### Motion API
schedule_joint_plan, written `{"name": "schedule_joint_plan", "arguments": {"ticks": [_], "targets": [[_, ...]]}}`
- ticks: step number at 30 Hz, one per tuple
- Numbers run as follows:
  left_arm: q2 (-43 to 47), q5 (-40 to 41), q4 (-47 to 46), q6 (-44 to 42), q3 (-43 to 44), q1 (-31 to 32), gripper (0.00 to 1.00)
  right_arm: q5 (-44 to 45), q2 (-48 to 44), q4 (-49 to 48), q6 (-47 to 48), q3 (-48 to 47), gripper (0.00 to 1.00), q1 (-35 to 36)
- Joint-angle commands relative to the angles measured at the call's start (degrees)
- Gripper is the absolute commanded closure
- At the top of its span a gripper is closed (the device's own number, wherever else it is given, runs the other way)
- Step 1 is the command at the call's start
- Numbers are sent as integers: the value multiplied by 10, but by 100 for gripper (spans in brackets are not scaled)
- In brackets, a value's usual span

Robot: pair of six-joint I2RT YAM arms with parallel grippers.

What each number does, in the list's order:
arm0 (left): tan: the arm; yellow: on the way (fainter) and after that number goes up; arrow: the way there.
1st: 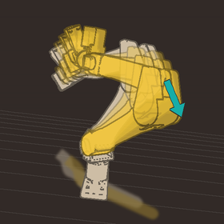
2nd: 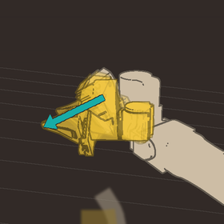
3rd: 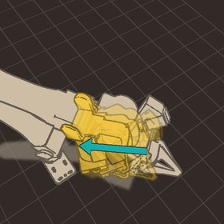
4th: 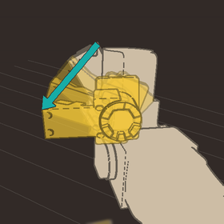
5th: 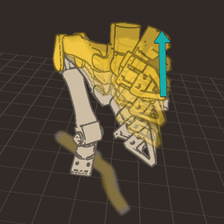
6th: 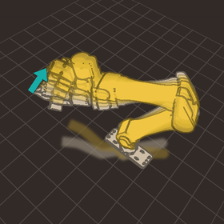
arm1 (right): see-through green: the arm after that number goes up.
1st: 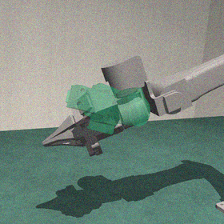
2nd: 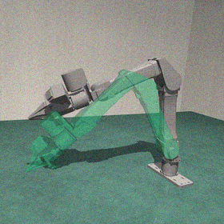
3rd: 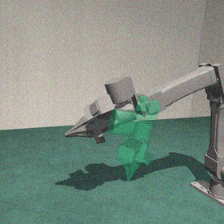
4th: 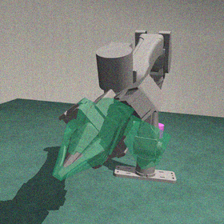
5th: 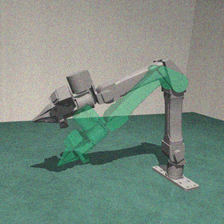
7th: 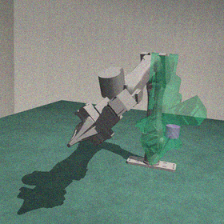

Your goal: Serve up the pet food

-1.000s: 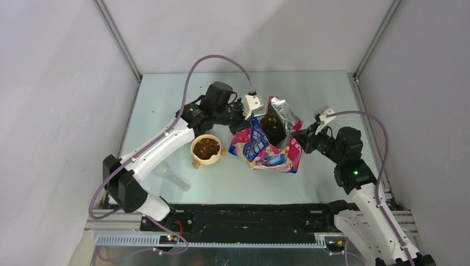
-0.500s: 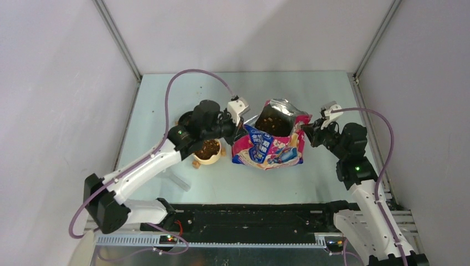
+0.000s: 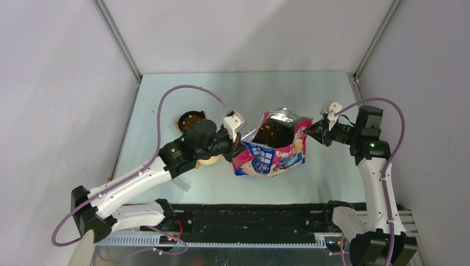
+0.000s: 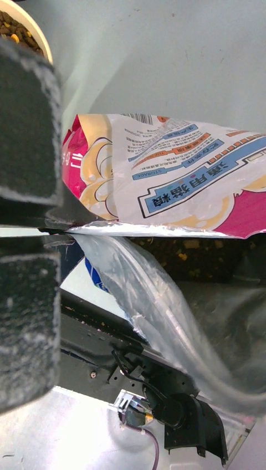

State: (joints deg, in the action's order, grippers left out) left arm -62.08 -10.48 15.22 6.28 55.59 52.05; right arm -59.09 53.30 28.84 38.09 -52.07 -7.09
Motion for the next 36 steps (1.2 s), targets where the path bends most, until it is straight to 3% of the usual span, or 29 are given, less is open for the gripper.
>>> {"name": "schedule_joint_plan", "arguments": {"ticks": [1,2,4,8,10,13,14,15,17,20,24,26,28,31,36], "targets": [[40,-23,-17,23,14,9,100,-150,0,155,224,-66,72,-1],[40,-27,-15,22,17,9,100,-163,3,131,207,-67,60,1],[38,-33,-4,15,24,10,100,-165,7,103,161,-66,50,10],[37,-33,10,7,30,11,100,-129,13,65,128,-67,35,43],[38,-40,11,3,31,11,100,-119,20,43,108,-67,34,50],[43,-41,11,-2,27,11,100,-120,25,30,106,-67,47,50],[45,-36,10,-3,26,11,100,-121,25,27,111,-67,61,49],[49,-30,8,-3,25,11,100,-122,26,29,114,-71,87,48],[54,6,5,7,25,10,100,-126,29,49,125,-85,100,42],[62,90,10,37,36,10,100,-129,34,69,125,-113,100,31],[65,205,38,78,71,10,100,-114,21,-35,17,-127,100,14],[62,274,61,103,101,10,100,-106,9,-52,12,-139,100,5],[55,326,79,116,114,10,100,-114,1,-7,60,-167,100,-1],[42,371,82,123,124,11,100,-102,-4,140,183,-215,100,-2],[20,429,105,131,142,11,100,-49,-22,222,245,-239,100,-2]]}}
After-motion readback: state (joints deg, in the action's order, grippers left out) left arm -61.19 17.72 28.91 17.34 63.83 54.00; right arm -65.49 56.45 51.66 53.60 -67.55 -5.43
